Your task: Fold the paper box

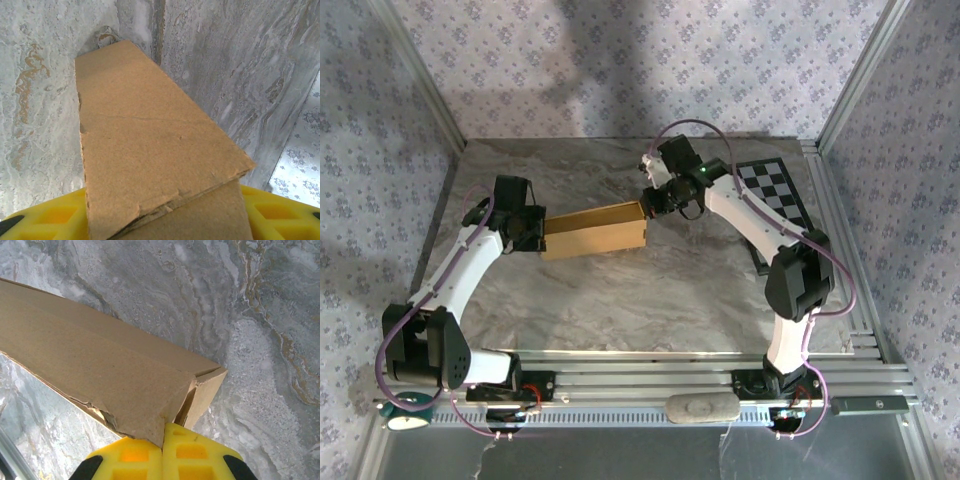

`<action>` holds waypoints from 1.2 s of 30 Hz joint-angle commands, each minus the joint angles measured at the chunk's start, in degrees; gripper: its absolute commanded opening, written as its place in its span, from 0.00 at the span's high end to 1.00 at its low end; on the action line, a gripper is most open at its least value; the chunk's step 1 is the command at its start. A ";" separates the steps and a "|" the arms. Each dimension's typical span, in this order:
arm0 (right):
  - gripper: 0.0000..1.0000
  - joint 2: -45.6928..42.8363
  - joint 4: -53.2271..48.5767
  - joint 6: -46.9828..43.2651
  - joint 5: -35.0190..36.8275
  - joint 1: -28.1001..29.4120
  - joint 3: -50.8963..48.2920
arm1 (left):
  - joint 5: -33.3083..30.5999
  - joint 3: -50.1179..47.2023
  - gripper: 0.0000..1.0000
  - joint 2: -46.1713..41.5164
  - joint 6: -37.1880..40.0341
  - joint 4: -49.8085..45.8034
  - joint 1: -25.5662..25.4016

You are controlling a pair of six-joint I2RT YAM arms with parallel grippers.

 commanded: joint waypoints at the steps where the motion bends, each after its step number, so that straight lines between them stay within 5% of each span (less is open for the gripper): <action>1: 1.00 -1.11 2.46 -1.83 3.24 0.68 -2.93 | -0.57 -0.49 0.44 2.07 1.97 -4.76 0.26; 24: 1.00 -6.18 14.87 -6.54 11.12 4.33 -18.09 | -0.36 -1.07 0.49 2.67 1.54 -3.68 0.60; 28: 0.81 -8.64 14.20 -6.00 13.08 5.63 -17.62 | -0.84 -1.02 0.56 2.59 1.62 -3.80 0.62; 36: 0.69 -15.58 13.98 -2.05 6.15 3.38 -16.79 | -0.94 -1.09 0.57 3.05 1.70 -3.83 0.61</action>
